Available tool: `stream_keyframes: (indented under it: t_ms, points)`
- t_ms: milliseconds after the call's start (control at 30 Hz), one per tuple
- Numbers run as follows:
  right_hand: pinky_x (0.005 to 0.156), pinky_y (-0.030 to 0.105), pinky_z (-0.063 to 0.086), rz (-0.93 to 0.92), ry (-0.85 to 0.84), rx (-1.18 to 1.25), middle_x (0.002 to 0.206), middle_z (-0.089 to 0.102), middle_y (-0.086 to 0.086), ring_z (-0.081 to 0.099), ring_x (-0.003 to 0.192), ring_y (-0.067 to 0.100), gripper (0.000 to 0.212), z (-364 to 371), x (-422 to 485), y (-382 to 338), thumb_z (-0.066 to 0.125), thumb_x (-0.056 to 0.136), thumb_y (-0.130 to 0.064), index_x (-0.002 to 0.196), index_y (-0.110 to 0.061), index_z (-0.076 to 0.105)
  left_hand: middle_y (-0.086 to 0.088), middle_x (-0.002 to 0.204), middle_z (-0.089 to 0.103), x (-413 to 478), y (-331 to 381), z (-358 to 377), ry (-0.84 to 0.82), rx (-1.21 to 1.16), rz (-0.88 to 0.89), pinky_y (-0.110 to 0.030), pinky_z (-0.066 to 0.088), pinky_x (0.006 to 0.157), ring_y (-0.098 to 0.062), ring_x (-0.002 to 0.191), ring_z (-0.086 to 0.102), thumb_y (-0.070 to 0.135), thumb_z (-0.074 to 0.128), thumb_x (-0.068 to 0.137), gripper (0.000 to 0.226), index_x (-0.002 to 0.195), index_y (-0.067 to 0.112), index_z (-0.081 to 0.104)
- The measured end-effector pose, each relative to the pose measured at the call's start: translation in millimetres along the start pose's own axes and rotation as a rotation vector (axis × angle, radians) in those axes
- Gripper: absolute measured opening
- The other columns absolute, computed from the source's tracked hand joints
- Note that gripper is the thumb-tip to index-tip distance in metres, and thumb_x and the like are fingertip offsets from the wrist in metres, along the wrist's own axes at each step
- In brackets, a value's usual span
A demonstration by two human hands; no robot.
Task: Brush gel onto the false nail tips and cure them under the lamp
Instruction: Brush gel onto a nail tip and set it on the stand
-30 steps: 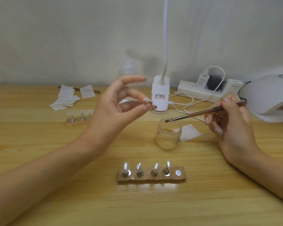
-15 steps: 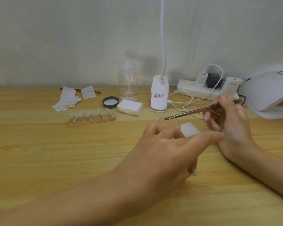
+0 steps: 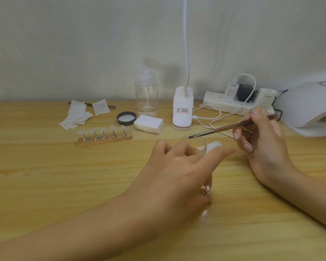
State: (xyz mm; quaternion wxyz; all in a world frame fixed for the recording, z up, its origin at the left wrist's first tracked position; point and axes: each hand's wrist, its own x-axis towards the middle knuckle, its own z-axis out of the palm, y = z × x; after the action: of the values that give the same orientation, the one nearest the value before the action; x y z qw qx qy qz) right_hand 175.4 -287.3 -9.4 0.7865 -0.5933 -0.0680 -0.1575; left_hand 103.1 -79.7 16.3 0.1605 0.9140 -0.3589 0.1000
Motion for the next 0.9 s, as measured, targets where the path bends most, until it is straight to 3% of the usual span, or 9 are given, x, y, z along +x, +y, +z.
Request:
stream_keyframes:
  t_ms: [67, 167, 300, 500, 633, 700, 767, 833, 900]
  points:
    - [0.040, 0.018, 0.028, 0.004, 0.008, 0.006, 0.053, 0.057, 0.007, 0.031, 0.035, 0.012, 0.039, -0.1, 0.2, -0.3, 0.042, 0.105, -0.022, 0.068, -0.025, 0.056, 0.026, 0.111, 0.057, -2.3, -3.0, -7.3, -0.002, 0.049, -0.027, -0.031, 0.023, 0.086, -0.001, 0.103, 0.030, 0.055, 0.065, 0.083, 0.084, 0.144, 0.052, 0.008]
    - [0.040, 0.019, 0.027, 0.013, 0.036, 0.015, 0.053, 0.057, 0.007, 0.029, 0.035, 0.012, 0.038, -0.1, 0.5, -0.8, 0.043, 0.104, -0.022, 0.068, -0.024, 0.055, 0.029, 0.110, 0.047, -7.4, -7.0, -19.2, -0.014, 0.011, -0.108, -0.030, 0.024, 0.093, -0.001, 0.103, 0.026, 0.065, 0.048, 0.074, 0.080, 0.140, 0.056, 0.003]
    - [0.040, 0.018, 0.028, 0.020, 0.057, 0.025, 0.052, 0.056, 0.007, 0.029, 0.035, 0.012, 0.037, 1.1, 0.4, -0.9, 0.043, 0.104, -0.022, 0.069, -0.022, 0.054, 0.027, 0.111, 0.043, -13.1, -12.0, -14.2, -0.012, 0.056, -0.084, -0.023, 0.012, 0.084, 0.000, 0.098, 0.017, 0.050, 0.060, 0.088, 0.081, 0.135, 0.056, -0.005]
    - [0.040, 0.018, 0.030, 0.019, 0.058, 0.022, 0.052, 0.056, 0.007, 0.029, 0.035, 0.012, 0.033, 0.7, 0.6, -0.8, 0.042, 0.105, -0.022, 0.074, -0.018, 0.051, 0.023, 0.109, 0.053, -10.9, -10.1, -7.9, -0.054, 0.029, -0.107, -0.022, 0.012, 0.083, 0.003, 0.098, 0.015, 0.032, 0.061, 0.094, 0.073, 0.131, 0.053, 0.002]
    - [0.040, 0.018, 0.029, 0.022, 0.059, 0.021, 0.052, 0.056, 0.006, 0.029, 0.035, 0.011, 0.031, -0.3, 0.6, -0.2, 0.042, 0.105, -0.022, 0.075, -0.018, 0.051, 0.025, 0.101, 0.051, -9.4, -10.4, -5.6, -0.057, -0.033, -0.097, -0.004, 0.000, 0.093, 0.031, 0.101, -0.002, 0.032, 0.062, 0.094, 0.072, 0.128, 0.056, 0.004]
    - [0.040, 0.018, 0.027, 0.020, 0.057, 0.019, 0.052, 0.057, 0.006, 0.029, 0.035, 0.011, 0.031, -1.2, 0.7, -0.1, 0.043, 0.104, -0.022, 0.075, -0.018, 0.051, 0.026, 0.092, 0.047, -10.1, -7.5, -3.1, -0.027, -0.042, -0.100, -0.001, -0.001, 0.095, 0.037, 0.100, -0.011, 0.033, 0.063, 0.093, 0.071, 0.131, 0.055, 0.008]
    - [0.039, 0.019, 0.028, 0.016, 0.053, 0.014, 0.052, 0.057, 0.006, 0.030, 0.035, 0.012, 0.030, -1.7, 1.0, 0.1, 0.043, 0.104, -0.022, 0.076, -0.018, 0.051, 0.029, 0.084, 0.051, -10.2, -2.5, -3.6, -0.037, 0.043, -0.097, -0.009, 0.025, 0.091, 0.018, 0.096, 0.016, 0.030, 0.077, 0.082, 0.074, 0.136, 0.048, 0.029]
    - [0.039, 0.018, 0.029, 0.015, 0.050, 0.018, 0.052, 0.057, 0.007, 0.030, 0.035, 0.012, 0.030, -1.5, 1.3, 0.2, 0.043, 0.104, -0.022, 0.075, -0.018, 0.051, 0.029, 0.079, 0.061, -11.4, -1.7, -1.3, 0.018, 0.086, -0.050, -0.017, 0.035, 0.069, 0.000, 0.084, 0.025, 0.017, 0.088, 0.061, 0.082, 0.129, 0.038, 0.047]
    - [0.039, 0.018, 0.029, 0.014, 0.045, 0.030, 0.052, 0.056, 0.007, 0.030, 0.035, 0.011, 0.031, -1.3, 1.2, 0.2, 0.043, 0.104, -0.021, 0.074, -0.018, 0.051, 0.026, 0.080, 0.064, -14.1, -1.4, 3.6, 0.063, 0.121, 0.041, -0.024, 0.044, 0.071, -0.005, 0.089, 0.050, 0.008, 0.084, 0.058, 0.089, 0.132, 0.035, 0.042]
